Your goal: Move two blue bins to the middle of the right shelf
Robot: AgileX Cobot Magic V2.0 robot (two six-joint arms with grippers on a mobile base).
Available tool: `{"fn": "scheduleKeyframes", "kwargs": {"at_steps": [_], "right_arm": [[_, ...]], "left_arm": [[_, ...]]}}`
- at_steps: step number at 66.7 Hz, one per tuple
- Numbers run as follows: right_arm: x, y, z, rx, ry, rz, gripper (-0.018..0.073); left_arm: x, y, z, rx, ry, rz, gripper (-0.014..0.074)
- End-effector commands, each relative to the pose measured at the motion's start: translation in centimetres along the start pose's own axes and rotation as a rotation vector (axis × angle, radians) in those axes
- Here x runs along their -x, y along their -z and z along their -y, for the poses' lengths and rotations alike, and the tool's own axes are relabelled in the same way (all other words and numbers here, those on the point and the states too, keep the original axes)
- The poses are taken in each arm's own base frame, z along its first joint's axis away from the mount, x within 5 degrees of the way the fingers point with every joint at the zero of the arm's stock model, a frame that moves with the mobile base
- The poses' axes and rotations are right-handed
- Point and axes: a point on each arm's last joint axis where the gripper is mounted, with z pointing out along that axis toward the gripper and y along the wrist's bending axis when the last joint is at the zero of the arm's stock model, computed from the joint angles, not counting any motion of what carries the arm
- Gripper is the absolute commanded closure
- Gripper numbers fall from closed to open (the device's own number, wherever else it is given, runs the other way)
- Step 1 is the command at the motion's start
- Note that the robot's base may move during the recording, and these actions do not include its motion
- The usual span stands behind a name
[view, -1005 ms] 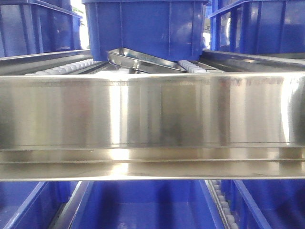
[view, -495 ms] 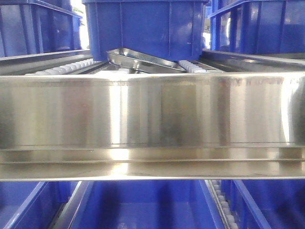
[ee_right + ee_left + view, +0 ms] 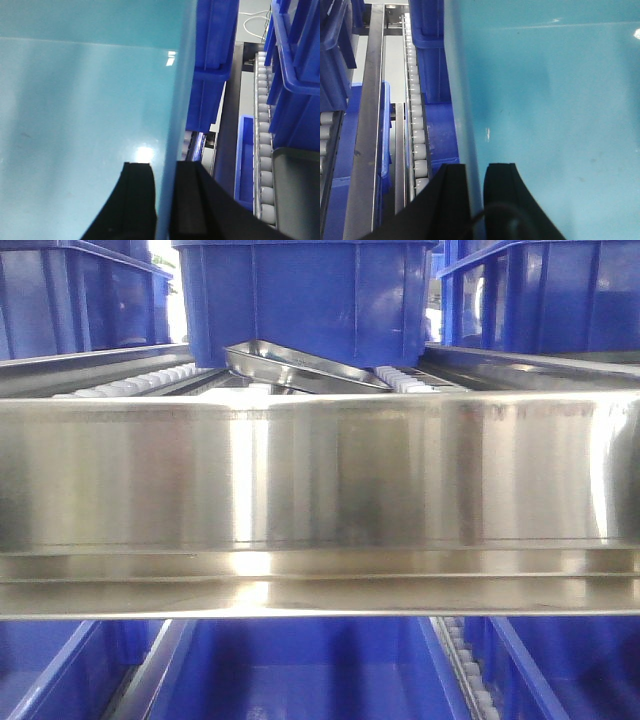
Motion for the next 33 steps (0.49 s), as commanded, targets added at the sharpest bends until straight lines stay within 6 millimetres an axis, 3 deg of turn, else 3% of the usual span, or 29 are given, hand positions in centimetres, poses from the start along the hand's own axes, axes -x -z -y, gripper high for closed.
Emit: {"fn": "scheduleKeyframes", "kwargs": {"at_steps": [1, 33], "right_arm": [[0.98, 1.13, -0.19, 0.025, 0.007, 0.090, 0.0712], [1.11, 1.14, -0.21, 0.027, 0.007, 0.104, 0.0712]], "left_arm": [[0.68, 1.01, 0.40, -0.041, 0.004, 0.070, 0.0708], [1.03, 1.04, 0.46, -0.047, 0.004, 0.109, 0.0708]]}}
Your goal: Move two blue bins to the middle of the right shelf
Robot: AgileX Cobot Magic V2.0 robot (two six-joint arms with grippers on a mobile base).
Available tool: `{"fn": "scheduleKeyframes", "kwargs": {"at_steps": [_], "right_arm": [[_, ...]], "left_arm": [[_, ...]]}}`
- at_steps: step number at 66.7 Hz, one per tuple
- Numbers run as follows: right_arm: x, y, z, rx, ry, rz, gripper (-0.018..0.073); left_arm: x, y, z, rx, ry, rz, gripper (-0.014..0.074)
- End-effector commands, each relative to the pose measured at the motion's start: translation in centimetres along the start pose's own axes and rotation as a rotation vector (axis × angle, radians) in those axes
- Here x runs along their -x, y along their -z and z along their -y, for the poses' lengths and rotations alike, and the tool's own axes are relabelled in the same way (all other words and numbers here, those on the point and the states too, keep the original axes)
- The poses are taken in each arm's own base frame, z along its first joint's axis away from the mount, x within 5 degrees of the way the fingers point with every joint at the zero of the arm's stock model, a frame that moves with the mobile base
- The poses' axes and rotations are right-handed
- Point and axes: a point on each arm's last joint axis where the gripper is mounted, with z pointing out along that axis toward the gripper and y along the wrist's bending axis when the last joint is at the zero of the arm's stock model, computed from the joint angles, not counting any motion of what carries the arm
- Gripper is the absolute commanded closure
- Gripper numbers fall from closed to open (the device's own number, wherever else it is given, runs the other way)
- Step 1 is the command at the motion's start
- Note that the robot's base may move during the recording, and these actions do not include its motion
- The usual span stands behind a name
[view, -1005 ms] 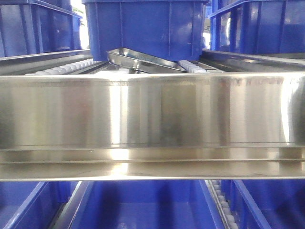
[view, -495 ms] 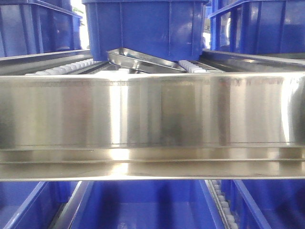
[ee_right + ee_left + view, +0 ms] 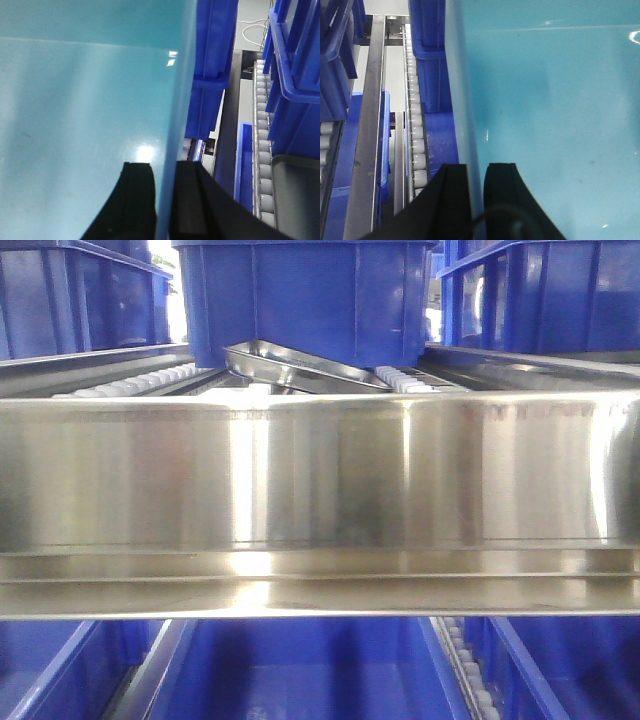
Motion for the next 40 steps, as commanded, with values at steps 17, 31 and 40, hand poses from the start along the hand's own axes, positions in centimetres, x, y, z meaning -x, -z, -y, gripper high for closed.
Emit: {"fn": "scheduleKeyframes", "kwargs": {"at_steps": [17, 31, 40], "right_arm": [[0.92, 1.12, -0.26, 0.029, 0.005, 0.080, 0.0712], [0.92, 1.12, -0.26, 0.029, 0.005, 0.080, 0.0712], [0.92, 1.12, -0.26, 0.029, 0.005, 0.080, 0.0712]], "left_arm": [[0.78, 1.01, 0.45, -0.046, 0.007, 0.078, 0.0708], [0.78, 1.01, 0.45, -0.046, 0.007, 0.078, 0.0708], [0.78, 1.01, 0.45, -0.046, 0.007, 0.078, 0.0708]]}}
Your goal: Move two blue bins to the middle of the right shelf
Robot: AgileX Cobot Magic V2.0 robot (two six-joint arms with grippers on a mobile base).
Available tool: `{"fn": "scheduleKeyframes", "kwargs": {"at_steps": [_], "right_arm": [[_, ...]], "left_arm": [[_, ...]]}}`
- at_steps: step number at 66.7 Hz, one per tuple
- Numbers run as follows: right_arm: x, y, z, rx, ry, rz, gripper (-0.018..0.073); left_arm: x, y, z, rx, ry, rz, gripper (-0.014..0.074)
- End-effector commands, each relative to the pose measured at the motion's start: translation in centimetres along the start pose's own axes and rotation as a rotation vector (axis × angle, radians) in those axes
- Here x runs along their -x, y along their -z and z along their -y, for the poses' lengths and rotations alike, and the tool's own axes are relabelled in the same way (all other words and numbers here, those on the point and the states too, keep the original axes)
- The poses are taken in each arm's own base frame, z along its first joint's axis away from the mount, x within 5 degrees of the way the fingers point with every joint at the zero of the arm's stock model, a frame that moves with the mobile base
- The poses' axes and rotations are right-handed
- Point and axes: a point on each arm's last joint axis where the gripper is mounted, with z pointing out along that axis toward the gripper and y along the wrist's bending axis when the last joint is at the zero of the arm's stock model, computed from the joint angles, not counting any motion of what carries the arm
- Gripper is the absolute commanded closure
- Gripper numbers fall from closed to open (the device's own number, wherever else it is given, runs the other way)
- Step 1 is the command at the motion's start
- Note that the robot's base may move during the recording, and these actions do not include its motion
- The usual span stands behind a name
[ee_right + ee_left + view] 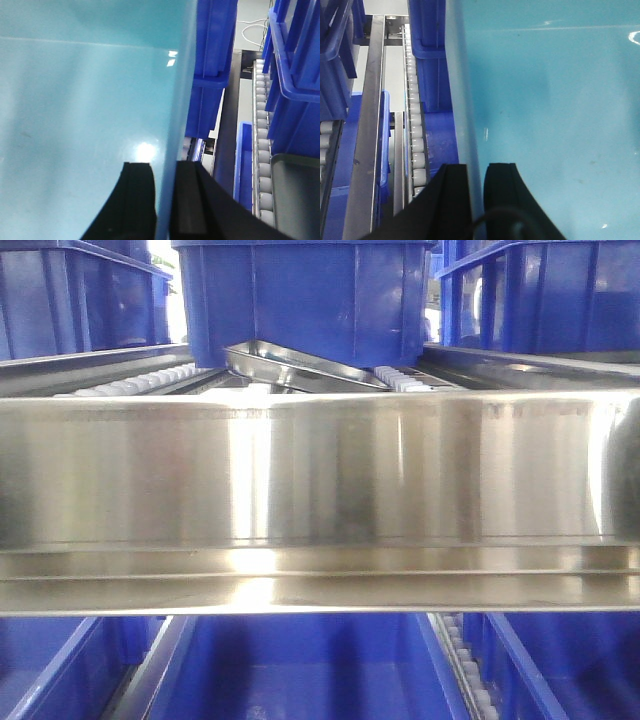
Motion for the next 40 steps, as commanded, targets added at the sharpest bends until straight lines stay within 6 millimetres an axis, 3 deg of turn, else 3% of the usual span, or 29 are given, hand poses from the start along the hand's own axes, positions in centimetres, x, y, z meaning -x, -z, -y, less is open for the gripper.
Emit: {"fn": "scheduleKeyframes", "kwargs": {"at_steps": [1, 40], "right_arm": [[0.90, 1.12, -0.26, 0.028, 0.005, 0.079, 0.0712], [0.90, 1.12, -0.26, 0.028, 0.005, 0.079, 0.0712]], "left_arm": [[0.77, 1.01, 0.44, -0.045, 0.007, 0.076, 0.0708], [0.77, 1.01, 0.44, -0.045, 0.007, 0.076, 0.0708]]}}
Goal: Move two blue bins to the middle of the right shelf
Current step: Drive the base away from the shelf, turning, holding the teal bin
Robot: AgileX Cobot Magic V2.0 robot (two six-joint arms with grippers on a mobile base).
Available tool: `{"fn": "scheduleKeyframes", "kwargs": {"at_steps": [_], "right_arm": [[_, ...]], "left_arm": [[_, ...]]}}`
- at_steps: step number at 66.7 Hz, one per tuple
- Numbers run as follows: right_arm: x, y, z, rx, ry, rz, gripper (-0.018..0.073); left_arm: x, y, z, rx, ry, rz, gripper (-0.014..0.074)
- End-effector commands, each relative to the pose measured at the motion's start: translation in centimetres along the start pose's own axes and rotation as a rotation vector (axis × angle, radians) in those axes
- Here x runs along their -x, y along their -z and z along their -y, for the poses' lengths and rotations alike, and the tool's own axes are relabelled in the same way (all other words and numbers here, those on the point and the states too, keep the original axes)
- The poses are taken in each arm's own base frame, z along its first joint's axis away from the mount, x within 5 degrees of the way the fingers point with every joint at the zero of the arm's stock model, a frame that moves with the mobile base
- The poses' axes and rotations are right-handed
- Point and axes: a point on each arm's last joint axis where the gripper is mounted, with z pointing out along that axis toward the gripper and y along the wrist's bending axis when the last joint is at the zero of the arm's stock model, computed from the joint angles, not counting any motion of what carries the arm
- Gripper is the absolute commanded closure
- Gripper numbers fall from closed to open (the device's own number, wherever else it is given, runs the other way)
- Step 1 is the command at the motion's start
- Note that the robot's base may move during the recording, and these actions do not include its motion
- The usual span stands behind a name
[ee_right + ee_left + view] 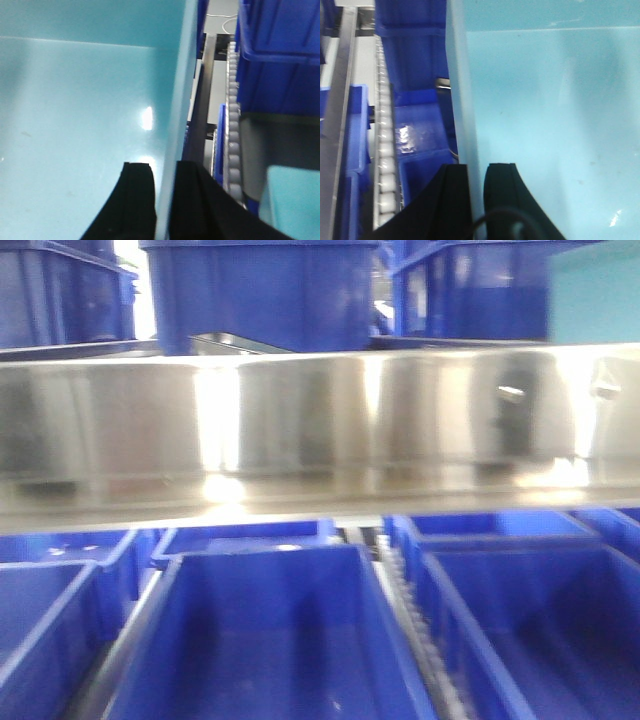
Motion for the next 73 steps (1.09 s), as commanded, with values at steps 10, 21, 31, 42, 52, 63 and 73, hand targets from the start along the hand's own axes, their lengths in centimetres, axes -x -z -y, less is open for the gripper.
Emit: {"fn": "scheduleKeyframes", "kwargs": {"at_steps": [10, 21, 31, 42, 52, 63, 73], "right_arm": [[0.90, 1.12, -0.26, 0.028, 0.003, 0.079, 0.0712], [0.90, 1.12, -0.26, 0.028, 0.003, 0.079, 0.0712], [0.90, 1.12, -0.26, 0.028, 0.003, 0.079, 0.0712], [0.90, 1.12, -0.26, 0.028, 0.003, 0.079, 0.0712], [0.90, 1.12, -0.26, 0.028, 0.003, 0.079, 0.0712], [0.90, 1.12, -0.26, 0.028, 0.003, 0.079, 0.0712], [0.90, 1.12, -0.26, 0.028, 0.003, 0.079, 0.0712]], "left_arm": [[0.73, 1.01, 0.45, -0.045, 0.006, 0.072, 0.0708], [0.73, 1.01, 0.45, -0.045, 0.006, 0.072, 0.0708], [0.73, 1.01, 0.45, -0.045, 0.006, 0.072, 0.0708], [0.73, 1.01, 0.45, -0.045, 0.006, 0.072, 0.0708], [0.73, 1.01, 0.45, -0.045, 0.006, 0.072, 0.0708], [0.73, 1.01, 0.45, -0.045, 0.006, 0.072, 0.0708], [0.73, 1.01, 0.45, -0.045, 0.006, 0.072, 0.0708]]}}
